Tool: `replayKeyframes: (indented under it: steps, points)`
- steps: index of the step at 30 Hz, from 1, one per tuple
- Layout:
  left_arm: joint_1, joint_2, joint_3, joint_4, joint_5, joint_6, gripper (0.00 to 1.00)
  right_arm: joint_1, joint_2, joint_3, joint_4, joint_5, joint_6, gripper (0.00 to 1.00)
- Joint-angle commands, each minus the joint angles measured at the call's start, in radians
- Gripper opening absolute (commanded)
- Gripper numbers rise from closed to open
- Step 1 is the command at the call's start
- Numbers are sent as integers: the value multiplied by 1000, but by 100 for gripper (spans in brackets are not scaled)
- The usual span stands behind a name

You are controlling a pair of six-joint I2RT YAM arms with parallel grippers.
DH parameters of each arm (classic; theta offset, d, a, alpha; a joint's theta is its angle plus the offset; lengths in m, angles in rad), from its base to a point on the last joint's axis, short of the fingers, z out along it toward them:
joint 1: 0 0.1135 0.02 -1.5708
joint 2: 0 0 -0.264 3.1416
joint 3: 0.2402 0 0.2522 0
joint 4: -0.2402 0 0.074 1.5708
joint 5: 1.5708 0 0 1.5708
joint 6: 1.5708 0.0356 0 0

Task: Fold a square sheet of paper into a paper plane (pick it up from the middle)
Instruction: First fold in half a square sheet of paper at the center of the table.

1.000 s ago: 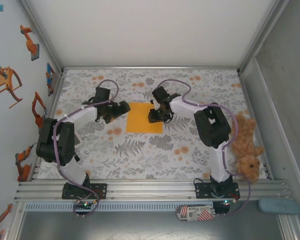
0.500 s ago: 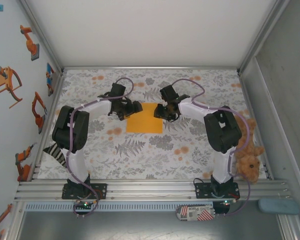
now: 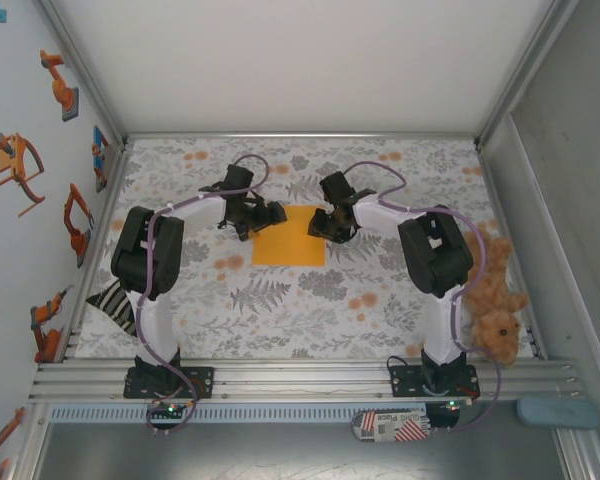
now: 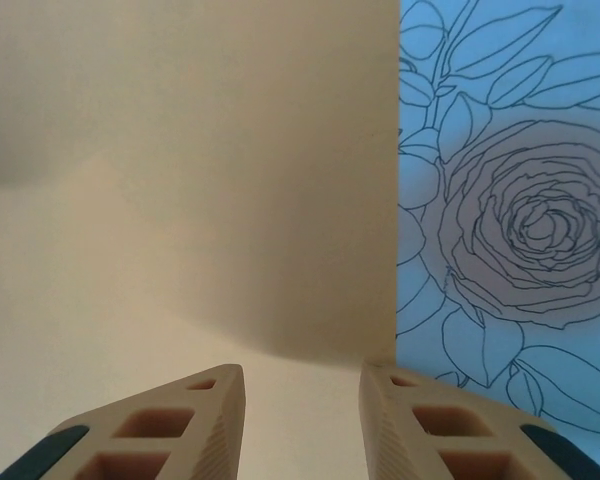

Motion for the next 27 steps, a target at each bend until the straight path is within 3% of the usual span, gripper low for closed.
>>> replayKeyframes:
  steps: [1, 20, 22, 27]
  points:
    - [-2, 28, 7, -50, -4, 18, 87, -3, 46, 16, -15, -17, 15, 36]
    - [2, -4, -83, 46, -5, -54, 94, 0, 88, 15, 40, -125, 15, 36]
    - [2, -5, -89, 54, -2, -58, 99, 3, 99, 24, 41, -136, 17, 36]
    - [1, -27, -115, 85, -1, -60, 96, 22, 129, 58, 29, -140, 15, 35]
